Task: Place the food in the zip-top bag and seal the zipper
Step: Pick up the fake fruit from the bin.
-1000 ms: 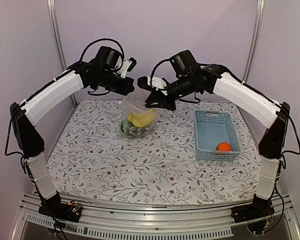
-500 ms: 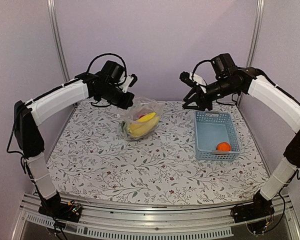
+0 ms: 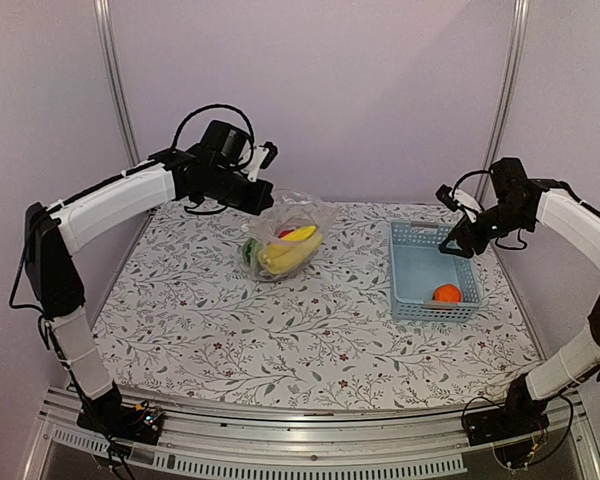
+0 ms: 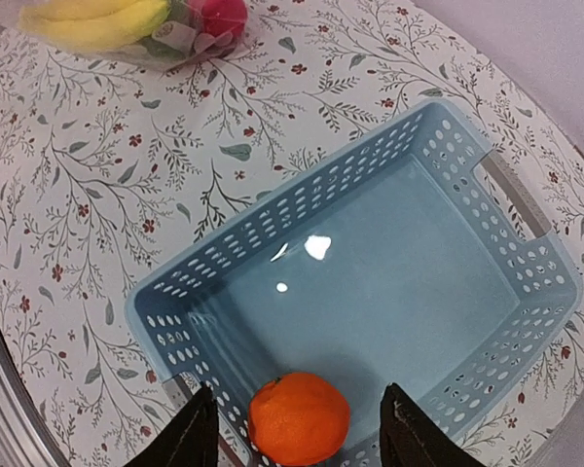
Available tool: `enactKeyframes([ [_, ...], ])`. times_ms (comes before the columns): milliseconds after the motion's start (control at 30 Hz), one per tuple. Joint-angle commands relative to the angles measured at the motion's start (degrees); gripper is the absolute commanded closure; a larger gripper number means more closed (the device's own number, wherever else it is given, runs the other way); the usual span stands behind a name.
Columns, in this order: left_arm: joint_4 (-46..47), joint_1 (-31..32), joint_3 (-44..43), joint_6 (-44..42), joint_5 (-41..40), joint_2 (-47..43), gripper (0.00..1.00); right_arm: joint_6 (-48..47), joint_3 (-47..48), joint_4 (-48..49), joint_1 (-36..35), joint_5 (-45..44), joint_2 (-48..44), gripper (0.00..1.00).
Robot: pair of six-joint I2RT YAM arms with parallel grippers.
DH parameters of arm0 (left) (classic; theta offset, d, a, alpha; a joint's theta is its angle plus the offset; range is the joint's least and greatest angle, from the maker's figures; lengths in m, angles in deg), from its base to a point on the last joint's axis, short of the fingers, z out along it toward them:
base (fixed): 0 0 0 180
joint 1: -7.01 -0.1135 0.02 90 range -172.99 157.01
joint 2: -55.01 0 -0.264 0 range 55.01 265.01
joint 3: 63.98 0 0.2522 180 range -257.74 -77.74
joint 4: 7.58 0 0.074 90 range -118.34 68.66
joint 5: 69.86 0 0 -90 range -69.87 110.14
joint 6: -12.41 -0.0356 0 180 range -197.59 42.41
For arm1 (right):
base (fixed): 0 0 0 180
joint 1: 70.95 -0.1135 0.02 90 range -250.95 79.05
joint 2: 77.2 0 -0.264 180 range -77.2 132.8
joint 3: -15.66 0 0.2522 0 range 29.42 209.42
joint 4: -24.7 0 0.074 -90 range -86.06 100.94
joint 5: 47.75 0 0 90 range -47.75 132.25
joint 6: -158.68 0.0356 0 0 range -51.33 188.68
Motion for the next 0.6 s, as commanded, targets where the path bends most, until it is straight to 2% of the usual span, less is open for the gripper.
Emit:
enactKeyframes([
  [0,1.7,1.1,-0.1,0.5,0.9,-1.9,1.00,-0.8,-3.8,-0.5,0.7,-6.3,-1.1,0.42],
  [400,2.9,1.1,1.5,0.4,0.3,-1.4,1.00,1.5,-5.4,-1.7,1.6,-11.1,4.9,0.22],
  [567,3.3,1.5,2.5,1.1,0.9,-1.3,1.00,2.0,-4.8,-3.3,1.6,-12.1,7.0,0.19],
])
